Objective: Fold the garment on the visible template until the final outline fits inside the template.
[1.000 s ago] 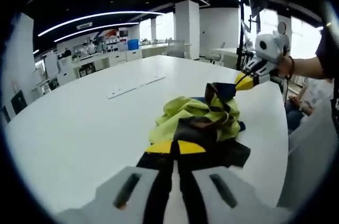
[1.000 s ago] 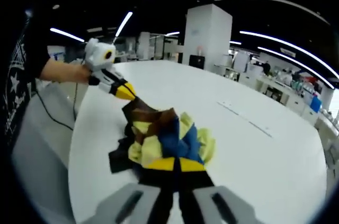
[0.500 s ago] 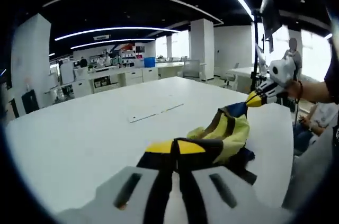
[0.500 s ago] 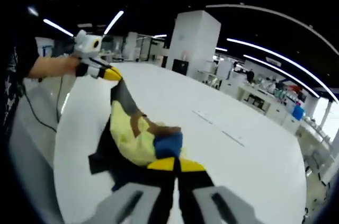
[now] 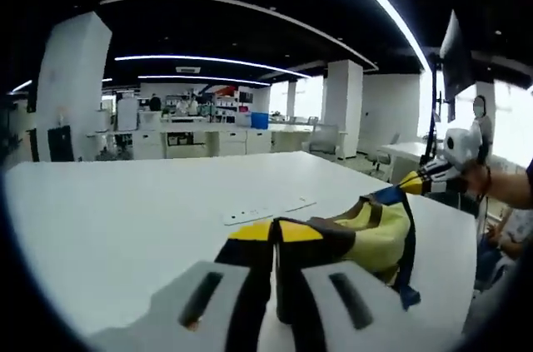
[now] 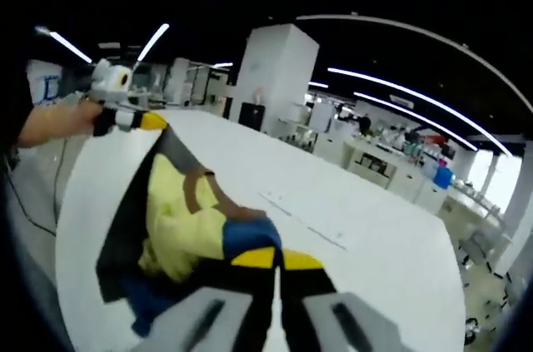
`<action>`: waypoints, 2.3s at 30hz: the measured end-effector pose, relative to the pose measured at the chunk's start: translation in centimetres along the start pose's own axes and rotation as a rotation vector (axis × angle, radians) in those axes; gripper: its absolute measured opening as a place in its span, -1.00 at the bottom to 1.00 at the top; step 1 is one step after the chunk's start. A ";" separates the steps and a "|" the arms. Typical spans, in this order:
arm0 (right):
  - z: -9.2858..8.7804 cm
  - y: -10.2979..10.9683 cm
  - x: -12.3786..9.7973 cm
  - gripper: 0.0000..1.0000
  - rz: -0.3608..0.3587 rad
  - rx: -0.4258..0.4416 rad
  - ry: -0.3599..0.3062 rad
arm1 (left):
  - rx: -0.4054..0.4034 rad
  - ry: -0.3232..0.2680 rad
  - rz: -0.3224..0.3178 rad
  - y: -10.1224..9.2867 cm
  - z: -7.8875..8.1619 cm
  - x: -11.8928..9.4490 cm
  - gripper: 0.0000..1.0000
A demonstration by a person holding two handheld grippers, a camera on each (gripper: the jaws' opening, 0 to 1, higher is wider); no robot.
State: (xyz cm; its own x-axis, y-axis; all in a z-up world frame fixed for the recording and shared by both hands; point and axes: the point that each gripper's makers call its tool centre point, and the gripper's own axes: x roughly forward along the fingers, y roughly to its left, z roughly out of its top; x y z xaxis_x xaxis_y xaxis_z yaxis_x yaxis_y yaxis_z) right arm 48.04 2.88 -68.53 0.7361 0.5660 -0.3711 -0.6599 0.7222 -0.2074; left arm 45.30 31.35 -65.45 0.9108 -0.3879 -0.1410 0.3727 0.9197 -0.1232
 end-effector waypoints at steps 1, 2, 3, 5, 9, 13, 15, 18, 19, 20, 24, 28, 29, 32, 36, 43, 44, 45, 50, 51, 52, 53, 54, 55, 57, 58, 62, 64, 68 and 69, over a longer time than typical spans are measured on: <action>0.1 -0.4 0.6 -1.00 -0.016 0.021 0.000 | -0.015 -0.003 0.004 0.3 -0.1 0.4 -1.00; 0.0 -0.7 1.0 -1.00 -0.026 0.020 0.009 | -0.046 -0.007 0.022 1.2 -0.3 1.2 -1.00; -0.1 -1.1 1.4 -1.00 -0.042 0.017 0.022 | -0.068 -0.002 0.028 1.6 -0.6 1.7 -1.00; -0.4 -2.1 2.6 -1.00 -0.073 0.022 0.046 | -0.100 0.003 0.051 3.1 -1.4 2.9 -1.00; -1.3 -3.6 5.2 -1.00 -0.104 0.064 0.071 | -0.187 0.044 0.099 4.7 -3.6 4.6 -1.00; -2.1 -4.5 7.4 -1.00 -0.136 0.101 0.077 | -0.210 0.050 0.112 5.9 -4.6 6.6 -1.00; -3.5 -5.0 8.5 -1.00 -0.153 0.136 0.117 | -0.196 0.073 0.121 5.9 -5.6 7.4 -1.00; -5.2 -5.5 10.3 -1.00 -0.169 0.162 0.150 | -0.207 0.119 0.132 7.2 -7.6 8.8 -1.00; -5.4 -5.6 10.7 -1.00 -0.174 0.168 0.153 | -0.215 0.135 0.136 7.5 -8.2 9.2 -1.00; -5.6 -5.7 11.1 -1.00 -0.176 0.175 0.155 | -0.217 0.142 0.138 7.4 -8.7 9.3 -1.00; -6.7 -5.8 12.6 -1.00 -0.190 0.166 0.182 | -0.157 0.211 0.161 7.4 -10.8 9.9 -1.00; -8.8 -5.7 13.8 -1.00 -0.194 0.181 0.249 | -0.204 0.229 0.155 8.5 -12.3 11.3 -1.00; -9.3 -5.8 14.3 -1.00 -0.193 0.176 0.263 | -0.241 0.219 0.146 8.4 -12.4 11.5 -1.00; -10.7 -5.4 15.3 -1.00 -0.170 0.219 0.299 | -0.235 0.254 0.169 8.7 -13.4 11.5 -1.00; -11.3 -5.2 15.5 -1.00 -0.166 0.245 0.313 | -0.227 0.284 0.180 9.2 -14.0 11.4 -1.00; -11.2 -4.6 15.1 -1.00 -0.147 0.271 0.316 | -0.208 0.304 0.186 9.0 -14.0 10.8 -1.00; -11.1 -4.6 15.0 -1.00 -0.147 0.272 0.314 | -0.211 0.303 0.190 9.0 -13.8 10.8 -1.00; -11.0 -4.6 15.1 -1.00 -0.144 0.270 0.312 | -0.207 0.300 0.195 9.1 -13.7 10.7 -0.99; -10.1 -5.1 14.0 -0.47 -0.161 0.248 0.313 | -0.170 0.307 0.205 8.9 -12.9 9.7 -0.57; -9.8 -4.9 13.5 -0.38 -0.157 0.243 0.310 | -0.165 0.307 0.203 8.8 -12.7 9.5 -0.50; -9.6 -4.9 13.2 -0.34 -0.151 0.245 0.307 | -0.148 0.310 0.196 8.4 -12.5 9.1 -0.41; -9.4 -4.9 13.6 -0.30 -0.136 0.249 0.304 | -0.140 0.313 0.192 8.3 -12.4 9.0 -0.34; -9.0 -4.7 13.6 -0.22 -0.117 0.256 0.296 | -0.125 0.317 0.184 8.1 -12.2 8.9 -0.27; -8.5 -4.3 13.2 -0.14 -0.108 0.264 0.290 | -0.112 0.316 0.173 7.9 -12.1 8.7 -0.18; -7.7 -4.0 12.8 0.10 -0.095 0.261 0.275 | -0.084 0.311 0.146 7.7 -11.6 8.6 -0.08; -7.4 -3.9 12.6 0.18 -0.088 0.257 0.267 | -0.080 0.316 0.135 7.3 -11.5 8.2 -0.04; -6.4 -2.7 11.2 0.39 -0.035 0.260 0.242 | -0.056 0.305 0.081 6.2 -10.7 6.9 0.13; -6.0 -1.9 10.1 0.50 -0.016 0.269 0.235 | -0.049 0.307 0.075 5.5 -10.5 5.9 0.31; -5.2 -0.4 8.4 0.67 0.035 0.271 0.220 | -0.025 0.311 0.053 4.6 -10.2 4.5 0.50; -5.1 -0.1 7.9 0.71 0.042 0.275 0.219 | -0.026 0.307 0.040 4.1 -10.1 4.1 0.50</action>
State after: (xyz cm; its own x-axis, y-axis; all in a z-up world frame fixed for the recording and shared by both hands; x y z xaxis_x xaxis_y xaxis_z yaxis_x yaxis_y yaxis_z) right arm 53.19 5.28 -76.07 0.6402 0.5201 -0.5654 -0.6015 0.7972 0.0523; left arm 48.76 32.95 -76.46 0.8270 -0.3549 -0.4360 0.3293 0.9344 -0.1360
